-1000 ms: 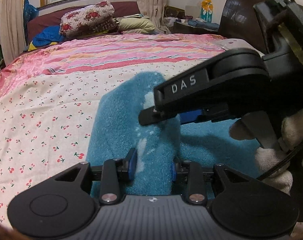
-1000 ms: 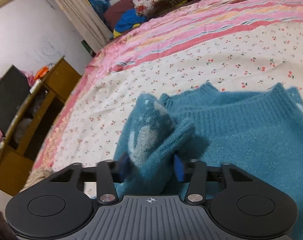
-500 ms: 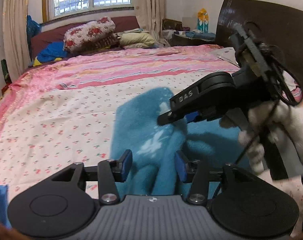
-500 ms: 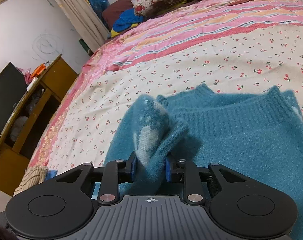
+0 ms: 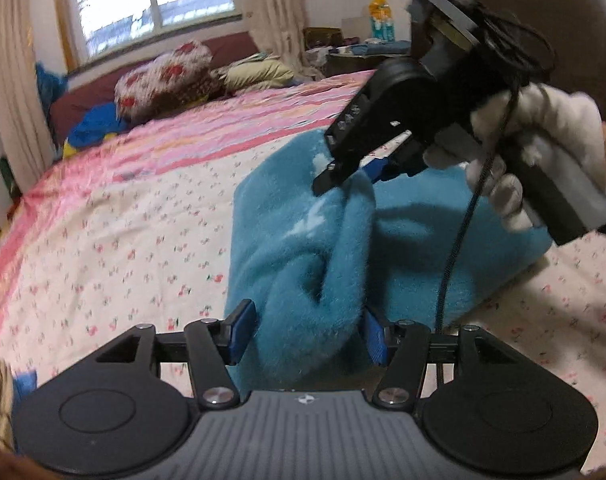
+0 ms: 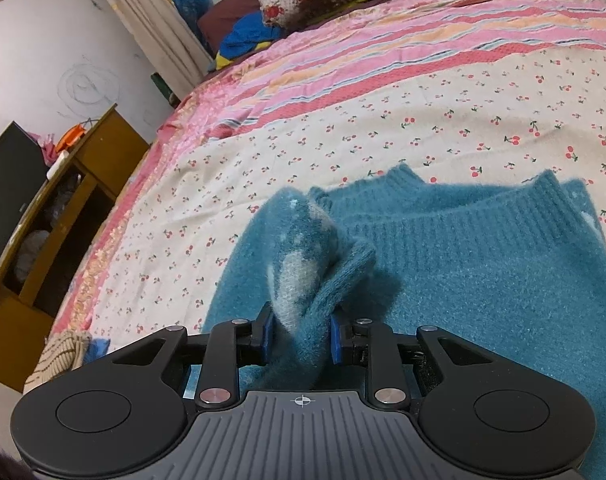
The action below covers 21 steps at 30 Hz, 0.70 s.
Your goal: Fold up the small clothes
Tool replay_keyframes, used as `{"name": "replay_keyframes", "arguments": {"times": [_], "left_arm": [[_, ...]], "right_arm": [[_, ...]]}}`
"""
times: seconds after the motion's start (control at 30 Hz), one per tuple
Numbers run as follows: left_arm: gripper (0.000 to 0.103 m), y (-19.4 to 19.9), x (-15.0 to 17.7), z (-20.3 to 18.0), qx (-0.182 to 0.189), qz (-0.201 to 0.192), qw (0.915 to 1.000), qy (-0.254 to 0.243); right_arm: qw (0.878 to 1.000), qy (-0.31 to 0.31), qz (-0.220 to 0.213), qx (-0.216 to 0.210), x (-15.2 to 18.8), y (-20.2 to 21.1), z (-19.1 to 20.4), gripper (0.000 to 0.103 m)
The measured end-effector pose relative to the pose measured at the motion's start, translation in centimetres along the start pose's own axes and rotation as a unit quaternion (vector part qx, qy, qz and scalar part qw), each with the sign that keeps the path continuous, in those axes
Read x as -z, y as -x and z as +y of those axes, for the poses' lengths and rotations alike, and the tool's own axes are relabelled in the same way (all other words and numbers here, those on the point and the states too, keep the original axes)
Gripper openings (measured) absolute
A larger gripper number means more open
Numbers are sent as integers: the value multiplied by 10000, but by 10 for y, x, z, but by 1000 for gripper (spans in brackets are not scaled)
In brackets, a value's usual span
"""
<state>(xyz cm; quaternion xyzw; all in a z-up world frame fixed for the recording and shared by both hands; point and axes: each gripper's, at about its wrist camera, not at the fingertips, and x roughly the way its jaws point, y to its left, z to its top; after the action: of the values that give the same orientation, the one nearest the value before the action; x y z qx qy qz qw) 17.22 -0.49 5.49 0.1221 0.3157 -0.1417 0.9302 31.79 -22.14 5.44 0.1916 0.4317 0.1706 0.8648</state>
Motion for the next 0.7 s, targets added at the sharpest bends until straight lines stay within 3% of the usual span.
{"name": "replay_keyframes", "arguments": {"times": [0.07,0.13,0.17,0.27,0.5,0.7], "left_arm": [[60,-4,0,-6,-39,9,9999,-158],[49,-5,2,-10,-183,17,9993,-330],[41,-7,3,-11,-258,66,9991,-320],[34,-8,0,-4,-212,162,9996,64],[30,-5,-13,-3,-148,220,9986,457],[29,2,-34,-13,130,72,9974,699]], "right_arm": [[10000,6,14,-4,0,0,-1,24],[10000,-14,21,-24,-1,-1,-2,24],[10000,-19,21,-34,-1,-1,-3,24],[10000,-33,5,-59,0,-1,-5,24],[9999,44,-120,-65,-2,9,-4,23],[9994,100,-325,-25,-11,26,-9,22]]}}
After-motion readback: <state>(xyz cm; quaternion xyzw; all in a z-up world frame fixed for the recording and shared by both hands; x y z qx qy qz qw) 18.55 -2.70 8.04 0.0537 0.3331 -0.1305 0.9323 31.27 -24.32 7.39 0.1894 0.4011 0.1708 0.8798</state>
